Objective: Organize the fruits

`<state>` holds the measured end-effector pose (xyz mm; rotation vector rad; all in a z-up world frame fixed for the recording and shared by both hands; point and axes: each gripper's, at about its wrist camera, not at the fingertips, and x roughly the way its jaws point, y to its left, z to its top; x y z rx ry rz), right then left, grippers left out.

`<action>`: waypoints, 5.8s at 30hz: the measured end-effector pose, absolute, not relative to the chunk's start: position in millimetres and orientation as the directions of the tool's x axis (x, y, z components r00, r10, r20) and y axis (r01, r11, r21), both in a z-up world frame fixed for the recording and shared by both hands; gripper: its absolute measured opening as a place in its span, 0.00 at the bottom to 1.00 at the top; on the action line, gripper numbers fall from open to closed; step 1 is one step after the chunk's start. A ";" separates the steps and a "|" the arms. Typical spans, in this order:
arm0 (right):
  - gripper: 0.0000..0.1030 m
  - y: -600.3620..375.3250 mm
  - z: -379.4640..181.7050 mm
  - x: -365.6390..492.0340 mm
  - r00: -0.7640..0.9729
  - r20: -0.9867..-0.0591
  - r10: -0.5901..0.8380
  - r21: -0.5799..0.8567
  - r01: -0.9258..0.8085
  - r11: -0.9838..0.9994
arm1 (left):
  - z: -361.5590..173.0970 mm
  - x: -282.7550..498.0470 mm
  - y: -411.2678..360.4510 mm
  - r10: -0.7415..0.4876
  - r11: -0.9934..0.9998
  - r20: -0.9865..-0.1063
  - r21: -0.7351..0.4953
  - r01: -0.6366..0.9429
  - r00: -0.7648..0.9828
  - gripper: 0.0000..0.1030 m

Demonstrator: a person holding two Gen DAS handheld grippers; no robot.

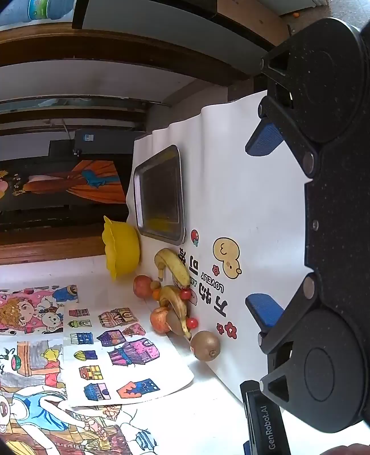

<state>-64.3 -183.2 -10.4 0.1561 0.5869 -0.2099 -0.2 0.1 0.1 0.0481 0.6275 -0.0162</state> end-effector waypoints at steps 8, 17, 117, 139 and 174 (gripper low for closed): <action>0.99 -181.7 -9.4 -60.5 0.815 -0.559 -0.151 0.085 0.238 0.968 | -2.6 -1.3 4.9 0.000 0.999 -0.591 0.028 0.021 0.806 0.99; 0.99 -178.2 -5.8 -58.9 0.816 -0.560 -0.143 0.068 0.218 0.974 | -5.2 2.4 5.1 0.006 1.000 -0.609 0.023 0.010 0.793 0.99; 0.90 -210.4 -39.5 253.5 0.742 -0.660 0.118 0.112 -0.058 0.992 | -60.2 212.0 -21.6 -0.042 0.995 -0.732 0.030 0.093 0.680 0.95; 0.59 -216.6 -69.4 302.2 0.728 -0.674 0.129 0.081 -0.102 0.992 | -65.0 213.0 -32.0 0.057 0.998 -0.730 0.025 -0.056 0.681 0.60; 0.44 -219.7 -85.5 302.2 0.743 -0.644 0.182 0.059 -0.189 0.980 | -68.1 224.5 -75.9 0.021 0.998 -0.720 -0.024 -0.056 0.694 0.60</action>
